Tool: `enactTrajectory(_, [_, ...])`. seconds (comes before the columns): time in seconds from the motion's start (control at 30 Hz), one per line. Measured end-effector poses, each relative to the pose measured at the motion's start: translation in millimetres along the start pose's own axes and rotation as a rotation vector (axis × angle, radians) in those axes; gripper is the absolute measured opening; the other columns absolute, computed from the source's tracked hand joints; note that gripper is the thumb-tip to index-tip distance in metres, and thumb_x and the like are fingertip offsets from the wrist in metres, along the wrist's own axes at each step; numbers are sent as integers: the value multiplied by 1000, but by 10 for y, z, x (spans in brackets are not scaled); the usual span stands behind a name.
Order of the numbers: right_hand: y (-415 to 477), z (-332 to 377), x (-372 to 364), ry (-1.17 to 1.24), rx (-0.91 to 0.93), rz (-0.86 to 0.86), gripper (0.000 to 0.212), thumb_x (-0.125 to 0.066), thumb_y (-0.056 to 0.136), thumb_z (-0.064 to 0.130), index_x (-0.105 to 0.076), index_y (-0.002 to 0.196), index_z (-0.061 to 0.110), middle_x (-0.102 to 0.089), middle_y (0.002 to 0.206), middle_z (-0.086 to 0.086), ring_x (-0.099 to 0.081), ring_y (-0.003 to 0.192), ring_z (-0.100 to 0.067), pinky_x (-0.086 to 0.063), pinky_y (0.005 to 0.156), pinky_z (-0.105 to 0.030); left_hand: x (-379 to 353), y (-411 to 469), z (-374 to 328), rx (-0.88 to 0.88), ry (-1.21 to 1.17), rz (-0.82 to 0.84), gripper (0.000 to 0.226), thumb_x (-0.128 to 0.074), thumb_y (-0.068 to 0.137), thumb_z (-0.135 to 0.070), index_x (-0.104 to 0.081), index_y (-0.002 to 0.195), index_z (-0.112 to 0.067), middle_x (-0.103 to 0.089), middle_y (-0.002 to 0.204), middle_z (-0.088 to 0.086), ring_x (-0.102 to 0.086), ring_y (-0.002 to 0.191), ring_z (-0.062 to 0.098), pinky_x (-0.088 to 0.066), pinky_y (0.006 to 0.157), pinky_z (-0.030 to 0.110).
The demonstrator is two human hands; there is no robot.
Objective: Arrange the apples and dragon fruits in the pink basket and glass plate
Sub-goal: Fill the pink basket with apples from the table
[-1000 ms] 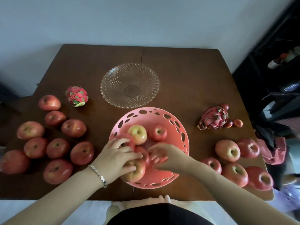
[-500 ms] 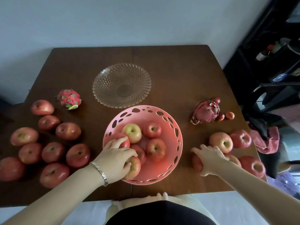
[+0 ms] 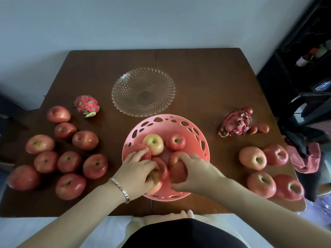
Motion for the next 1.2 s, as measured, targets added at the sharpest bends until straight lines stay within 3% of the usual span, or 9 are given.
enactTrajectory(0.23, [108, 64, -423, 9, -21, 87, 83, -68, 70, 49, -28, 136, 19, -32, 135, -11, -46, 118, -34, -44, 92, -38, -4, -10, -10, -16, -17, -27, 76, -10, 60, -46, -57, 116, -25, -59, 125, -11, -7, 145, 15, 7, 106, 21])
enactTrajectory(0.4, [51, -74, -298, 135, 9, 193, 74, -72, 69, 45, -37, 130, 21, -40, 127, 0, -50, 106, -18, -48, 89, -33, -9, 7, -91, -36, -17, -52, 69, -14, 64, -41, -62, 109, -18, -67, 113, -4, -18, 144, 19, 11, 112, 20])
enactTrajectory(0.53, [71, -113, -272, 149, 11, 106, 75, -80, 62, 46, -48, 125, 22, -51, 121, 2, -52, 104, -15, -48, 91, -29, -5, 112, -329, -35, -117, -15, 58, -28, 74, -50, -57, 115, -22, -65, 112, -5, -49, 121, 10, -9, 117, 25])
enactTrajectory(0.7, [-47, -139, -229, 220, 55, 68, 83, -80, 66, 41, -40, 137, 24, -50, 131, 2, -50, 118, -17, -43, 98, -26, -205, 282, -419, 29, 7, 220, 58, -55, 76, -61, -51, 120, -24, -61, 115, -1, -50, 113, 17, -28, 105, 28])
enactTrajectory(0.8, [-141, -289, 72, 258, 85, 31, 63, -74, 76, 34, -47, 132, 21, -55, 125, 0, -56, 109, -16, -48, 96, -30, -220, 320, -433, 45, 39, 297, 61, -52, 76, -63, -44, 128, -31, -61, 115, 2, -52, 112, 23, -36, 95, 31])
enactTrajectory(0.87, [-181, -647, 451, 258, 12, -210, 44, -68, 82, 30, -57, 123, 19, -60, 117, 0, -59, 100, -14, -51, 89, -31, -226, 332, -471, 33, 45, 334, 59, -51, 78, -62, -40, 129, -34, -61, 114, 2, -56, 107, 23, -41, 92, 33])
enactTrajectory(0.93, [-205, -1160, 699, 116, -197, -367, 46, -62, 86, 33, -51, 129, 21, -55, 124, -2, -54, 110, -17, -51, 87, -30, -227, 338, -482, 46, 0, 364, 58, -54, 77, -60, -39, 128, -36, -60, 115, -1, -58, 102, 21, -47, 88, 33])
enactTrajectory(1.03, [-143, -1825, 594, -188, -518, -194, 71, -63, 82, 40, -28, 143, 27, -41, 135, -14, -38, 126, -31, -42, 95, -39, -264, 352, -461, 72, -90, 384, 57, -59, 75, -57, -40, 126, -37, -59, 117, -4, -57, 103, 17, -46, 88, 30])
enactTrajectory(1.2, [-2, -2137, 365, -346, -543, -108, 78, -69, 77, 33, -28, 143, 27, -41, 131, -15, -41, 122, -31, -40, 97, -35, -286, 340, -412, 88, -111, 370, 57, -59, 73, -60, -40, 124, -42, -57, 118, -5, -55, 107, 17, -46, 93, 34])
Point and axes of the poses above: each hand's wrist, its own y-axis towards the middle knuckle, its own x-axis out of the back of the hand, z = x × y, the point moved 8 cm from there along y, towards the middle knuckle
